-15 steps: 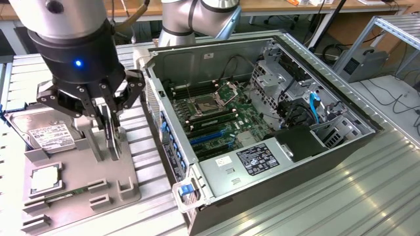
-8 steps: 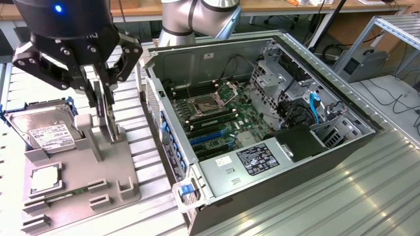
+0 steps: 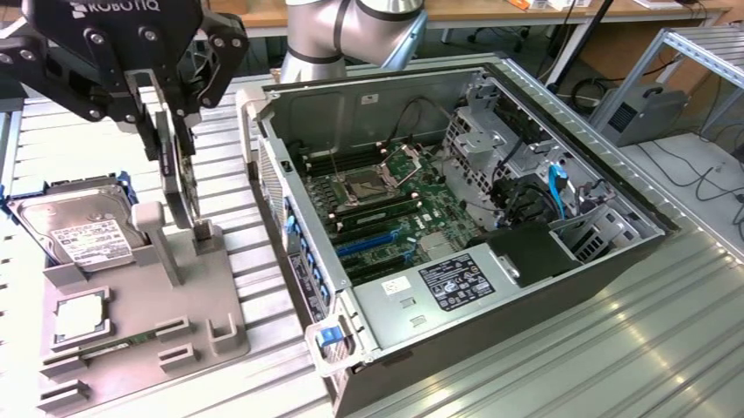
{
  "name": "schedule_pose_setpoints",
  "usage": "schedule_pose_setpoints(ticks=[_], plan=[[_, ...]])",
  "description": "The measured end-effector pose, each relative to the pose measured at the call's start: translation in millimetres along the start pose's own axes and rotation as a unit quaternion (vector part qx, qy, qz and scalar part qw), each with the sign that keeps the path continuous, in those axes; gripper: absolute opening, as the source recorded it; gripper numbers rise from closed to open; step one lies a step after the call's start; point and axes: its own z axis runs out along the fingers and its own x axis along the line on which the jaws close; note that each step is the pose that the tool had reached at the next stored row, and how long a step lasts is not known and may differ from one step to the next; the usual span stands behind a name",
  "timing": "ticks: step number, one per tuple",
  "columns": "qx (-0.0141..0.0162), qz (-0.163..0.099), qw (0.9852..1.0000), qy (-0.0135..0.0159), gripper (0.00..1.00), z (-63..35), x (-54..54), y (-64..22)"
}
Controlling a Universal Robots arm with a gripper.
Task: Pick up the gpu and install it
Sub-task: 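Pick up the gpu and move the gpu toward the slot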
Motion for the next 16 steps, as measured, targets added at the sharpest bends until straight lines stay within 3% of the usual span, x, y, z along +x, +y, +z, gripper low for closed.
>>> schedule_pose_setpoints(ticks=[10, 16], plan=[[0.0001, 0.0, 1.0, 0.0001, 0.27, -1.4, -0.3, 0.2], [0.0001, 0.0, 1.0, 0.0001, 0.27, -1.0, -8.7, 0.7]])
